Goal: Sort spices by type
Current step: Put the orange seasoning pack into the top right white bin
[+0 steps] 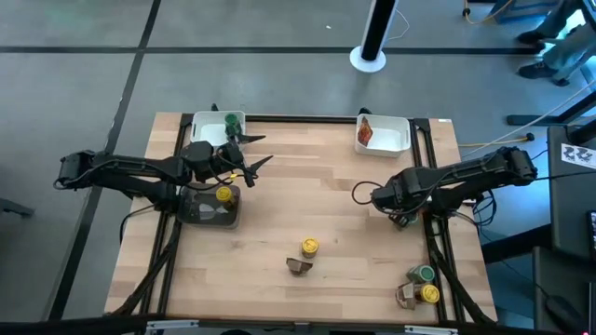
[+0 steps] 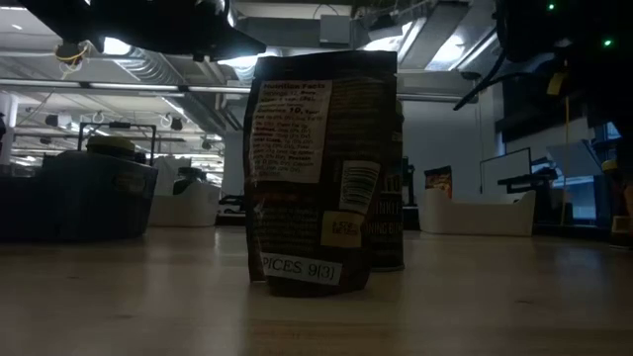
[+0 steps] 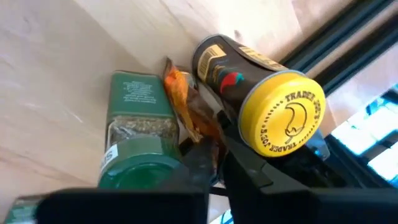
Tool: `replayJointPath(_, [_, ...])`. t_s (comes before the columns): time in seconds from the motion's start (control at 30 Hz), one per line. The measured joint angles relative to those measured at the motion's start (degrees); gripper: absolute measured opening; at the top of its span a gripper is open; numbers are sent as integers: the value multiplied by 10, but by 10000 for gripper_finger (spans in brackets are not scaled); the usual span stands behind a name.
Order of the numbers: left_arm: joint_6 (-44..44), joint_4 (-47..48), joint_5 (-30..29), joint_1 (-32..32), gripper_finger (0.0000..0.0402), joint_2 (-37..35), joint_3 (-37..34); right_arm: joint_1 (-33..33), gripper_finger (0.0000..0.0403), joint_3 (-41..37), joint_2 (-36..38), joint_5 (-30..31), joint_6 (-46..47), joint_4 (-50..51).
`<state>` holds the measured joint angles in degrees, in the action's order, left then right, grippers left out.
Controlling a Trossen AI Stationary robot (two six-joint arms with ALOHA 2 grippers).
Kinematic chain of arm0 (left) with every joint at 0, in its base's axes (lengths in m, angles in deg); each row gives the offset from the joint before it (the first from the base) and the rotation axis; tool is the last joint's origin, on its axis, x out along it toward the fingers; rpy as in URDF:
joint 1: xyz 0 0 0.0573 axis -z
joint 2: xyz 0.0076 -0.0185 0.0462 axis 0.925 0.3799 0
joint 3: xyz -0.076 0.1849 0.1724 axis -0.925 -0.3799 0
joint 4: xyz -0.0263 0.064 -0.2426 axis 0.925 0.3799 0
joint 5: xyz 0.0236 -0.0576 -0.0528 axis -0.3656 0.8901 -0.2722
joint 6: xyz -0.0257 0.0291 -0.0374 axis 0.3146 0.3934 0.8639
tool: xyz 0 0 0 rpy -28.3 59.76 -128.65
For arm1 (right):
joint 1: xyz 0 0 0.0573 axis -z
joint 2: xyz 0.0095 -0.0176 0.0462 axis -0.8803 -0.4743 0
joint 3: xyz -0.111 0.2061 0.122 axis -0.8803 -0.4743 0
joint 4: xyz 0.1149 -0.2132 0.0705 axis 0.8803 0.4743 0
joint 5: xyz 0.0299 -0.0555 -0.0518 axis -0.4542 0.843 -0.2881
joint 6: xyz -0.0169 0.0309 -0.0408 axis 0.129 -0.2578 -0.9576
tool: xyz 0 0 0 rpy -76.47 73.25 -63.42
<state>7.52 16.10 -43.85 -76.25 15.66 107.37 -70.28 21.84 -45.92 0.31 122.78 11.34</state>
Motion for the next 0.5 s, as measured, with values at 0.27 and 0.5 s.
replayJointPath(0.27, [-1, 0, 0, 0, 276, 0, 0, 0, 4, 14, 0, 12, -33, -3])
replayJointPath(0.5, [-2, 0, 0, 0, 276, 0, 0, 0, 3, 95, 0, 57, -41, 14])
